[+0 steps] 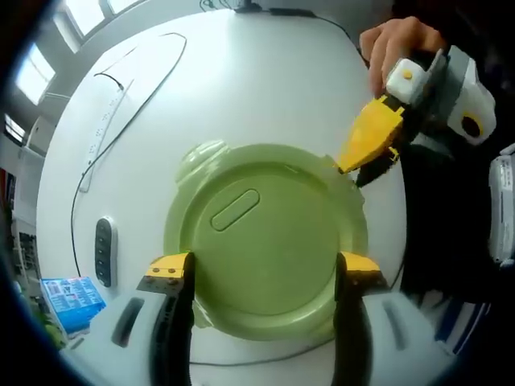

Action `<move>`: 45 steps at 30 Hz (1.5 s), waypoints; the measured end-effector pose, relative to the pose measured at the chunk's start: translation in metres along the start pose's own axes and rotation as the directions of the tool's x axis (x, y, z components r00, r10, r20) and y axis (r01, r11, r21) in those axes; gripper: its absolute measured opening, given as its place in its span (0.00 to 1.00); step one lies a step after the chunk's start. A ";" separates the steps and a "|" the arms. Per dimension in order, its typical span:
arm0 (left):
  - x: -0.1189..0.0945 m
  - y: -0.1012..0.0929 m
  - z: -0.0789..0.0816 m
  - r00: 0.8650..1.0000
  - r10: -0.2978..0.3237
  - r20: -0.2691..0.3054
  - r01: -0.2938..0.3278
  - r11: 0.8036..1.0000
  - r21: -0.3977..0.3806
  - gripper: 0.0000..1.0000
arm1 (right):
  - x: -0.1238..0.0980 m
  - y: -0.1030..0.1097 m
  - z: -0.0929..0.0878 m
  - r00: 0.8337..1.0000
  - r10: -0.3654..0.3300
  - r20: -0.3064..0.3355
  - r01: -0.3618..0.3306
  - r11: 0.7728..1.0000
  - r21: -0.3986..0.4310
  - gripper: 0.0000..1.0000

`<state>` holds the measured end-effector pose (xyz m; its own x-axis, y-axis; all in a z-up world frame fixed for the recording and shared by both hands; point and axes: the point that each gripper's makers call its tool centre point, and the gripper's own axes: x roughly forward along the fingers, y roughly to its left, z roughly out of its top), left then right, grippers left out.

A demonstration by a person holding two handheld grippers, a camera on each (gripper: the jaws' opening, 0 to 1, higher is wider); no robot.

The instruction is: Pick up the tomato from the tabletop place it into the food storage container close the lid and lock the latches

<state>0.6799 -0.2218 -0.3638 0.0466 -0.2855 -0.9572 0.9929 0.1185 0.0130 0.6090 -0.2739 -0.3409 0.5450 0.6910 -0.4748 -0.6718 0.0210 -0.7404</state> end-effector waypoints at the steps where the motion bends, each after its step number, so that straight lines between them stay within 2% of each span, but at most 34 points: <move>1: 0.000 0.000 0.000 1.000 0.000 0.002 0.000 1.000 -0.001 0.57 | -0.006 -0.002 -0.001 0.999 -0.051 0.009 0.051 0.996 0.071 0.26; 2: 0.000 0.000 0.000 1.000 0.001 0.004 -0.001 1.000 -0.001 0.57 | -0.008 -0.004 -0.002 0.996 -0.091 0.019 0.088 0.986 0.142 0.24; 3: 0.000 0.000 0.001 1.000 0.001 0.005 -0.001 1.000 -0.001 0.57 | -0.011 -0.008 -0.008 0.988 -0.151 -0.007 0.149 0.963 0.223 0.21; 4: 0.000 0.000 0.001 1.000 0.000 0.006 0.000 1.000 -0.001 0.57 | -0.013 -0.005 -0.011 0.981 -0.195 -0.012 0.184 0.904 0.385 0.13; 5: 0.001 0.000 0.001 1.000 0.000 0.007 0.000 1.000 0.000 0.57 | -0.013 -0.003 -0.018 0.970 -0.239 -0.032 0.215 0.797 0.564 0.11; 6: 0.001 0.000 0.001 1.000 0.000 0.005 0.000 1.000 0.002 0.57 | -0.013 0.000 -0.019 0.971 -0.237 -0.027 0.206 0.779 0.592 0.11; 7: 0.001 0.000 0.002 1.000 -0.001 0.003 0.001 1.000 0.003 0.57 | -0.012 0.004 -0.015 0.966 -0.256 0.024 0.174 0.724 0.668 0.11; 8: 0.002 0.000 0.002 1.000 -0.001 -0.006 0.001 1.000 0.004 0.57 | -0.012 0.001 -0.020 0.955 -0.297 0.004 0.193 0.628 0.754 0.10; 9: 0.002 0.000 0.003 1.000 -0.001 -0.014 0.001 1.000 0.003 0.57 | -0.010 0.007 -0.022 0.959 -0.282 -0.001 0.162 0.549 0.820 0.10; 10: 0.002 0.000 0.003 1.000 0.000 -0.023 0.000 1.000 0.003 0.57 | -0.009 0.006 -0.022 0.954 -0.300 0.005 0.152 0.497 0.855 0.10; 11: 0.002 0.000 0.003 0.999 0.000 -0.032 0.000 1.000 0.003 0.57 | -0.009 0.003 -0.029 0.945 -0.325 -0.033 0.169 0.398 0.902 0.07; 12: 0.002 0.000 0.003 0.999 0.000 -0.043 0.000 1.000 0.003 0.57 | -0.009 0.004 -0.030 0.947 -0.321 -0.031 0.161 0.385 0.909 0.00; 14: 0.003 0.000 0.004 0.998 0.000 -0.060 0.000 1.000 0.005 0.58 | -0.006 0.009 -0.039 0.946 -0.313 -0.084 0.190 0.325 0.927 0.00; 15: 0.003 0.001 0.003 0.998 0.000 -0.065 0.000 1.000 0.006 0.58 | -0.003 0.010 -0.038 0.947 -0.316 -0.063 0.177 0.347 0.921 0.00; 18: 0.003 0.001 0.003 0.997 -0.001 -0.080 0.002 1.000 0.005 0.58 | 0.000 0.009 -0.034 0.945 -0.324 -0.040 0.159 0.349 0.924 0.00; 20: 0.003 0.000 0.003 0.996 -0.002 -0.086 0.002 1.000 0.004 0.58 | 0.002 0.010 -0.033 0.952 -0.304 -0.034 0.145 0.350 0.925 0.00; 22: 0.003 0.000 0.003 0.996 -0.002 -0.090 0.002 1.000 0.003 0.57 | 0.007 0.019 -0.034 0.970 -0.237 -0.044 0.143 0.418 0.897 0.00; 23: 0.003 -0.001 0.003 0.996 -0.002 -0.093 0.002 1.000 0.002 0.57 | 0.006 0.013 -0.030 0.963 -0.269 -0.027 0.148 0.440 0.886 0.00; 24: 0.002 -0.001 0.002 0.996 -0.002 -0.093 0.002 1.000 0.004 0.58 | 0.003 0.014 -0.032 0.967 -0.251 -0.044 0.162 0.469 0.868 0.00; 26: 0.002 -0.001 0.002 0.996 -0.002 -0.091 0.002 1.000 0.003 0.58 | 0.002 0.009 -0.029 0.960 -0.280 -0.028 0.177 0.526 0.832 0.00; 29: 0.001 -0.002 0.001 0.996 -0.003 -0.084 0.003 1.000 0.003 0.58 | 0.005 0.013 -0.027 0.968 -0.250 -0.005 0.136 0.509 0.850 0.00; 30: 0.000 -0.002 0.001 0.997 -0.004 -0.080 0.004 1.000 0.004 0.58 | 0.008 0.019 -0.028 0.976 -0.217 -0.009 0.130 0.549 0.826 0.00; 32: 0.000 -0.003 0.000 0.997 -0.005 -0.075 0.005 1.000 0.004 0.58 | 0.007 0.015 -0.024 0.970 -0.243 0.024 0.139 0.630 0.764 0.00; 33: -0.001 -0.003 0.000 0.997 -0.005 -0.073 0.006 1.000 0.004 0.58 | 0.007 0.014 -0.023 0.965 -0.261 0.035 0.144 0.633 0.761 0.00; 35: -0.001 -0.003 -0.001 0.997 -0.006 -0.071 0.006 1.000 0.004 0.58 | 0.005 0.013 -0.021 0.943 -0.322 0.080 0.168 0.670 0.723 0.00; 36: -0.001 -0.003 -0.001 0.998 -0.006 -0.070 0.006 1.000 0.005 0.57 | 0.004 0.014 -0.020 0.929 -0.354 0.108 0.174 0.675 0.717 0.00; 37: -0.001 -0.003 -0.001 0.998 -0.006 -0.069 0.006 1.000 0.005 0.57 | 0.004 0.014 -0.020 0.911 -0.388 0.140 0.169 0.659 0.733 0.00; 38: -0.002 -0.003 -0.002 0.998 -0.005 -0.070 0.006 1.000 0.005 0.57 | 0.004 0.015 -0.022 0.920 -0.372 0.124 0.158 0.639 0.753 0.00; 39: -0.002 -0.003 -0.002 0.998 -0.005 -0.070 0.006 1.000 0.006 0.57 | 0.005 0.015 -0.018 0.927 -0.355 0.122 0.164 0.674 0.720 0.00; 40: -0.002 -0.004 -0.002 0.997 -0.005 -0.071 0.006 1.000 0.006 0.57 | 0.005 0.014 -0.018 0.921 -0.365 0.134 0.172 0.692 0.701 0.00; 41: -0.002 -0.004 -0.002 0.997 -0.005 -0.074 0.006 1.000 0.007 0.58 | 0.004 0.015 -0.020 0.919 -0.370 0.135 0.164 0.672 0.723 0.00; 42: -0.002 -0.004 -0.002 0.997 -0.005 -0.074 0.006 1.000 0.006 0.57 | 0.004 0.015 -0.019 0.919 -0.370 0.136 0.164 0.673 0.721 0.00; 43: -0.002 -0.004 -0.002 0.997 -0.005 -0.075 0.006 1.000 0.007 0.57 | 0.005 0.014 -0.018 0.916 -0.374 0.145 0.177 0.701 0.691 0.00; 45: -0.002 -0.004 -0.003 0.997 -0.008 -0.074 0.008 1.000 0.006 0.58 | 0.007 0.014 -0.018 0.914 -0.376 0.155 0.169 0.699 0.695 0.00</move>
<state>0.6754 -0.2187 -0.3628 0.0305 -0.2157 -0.9760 0.9939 0.1099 0.0068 0.6119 -0.2815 -0.3632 0.6723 0.7357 -0.0819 -0.7260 0.6338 -0.2667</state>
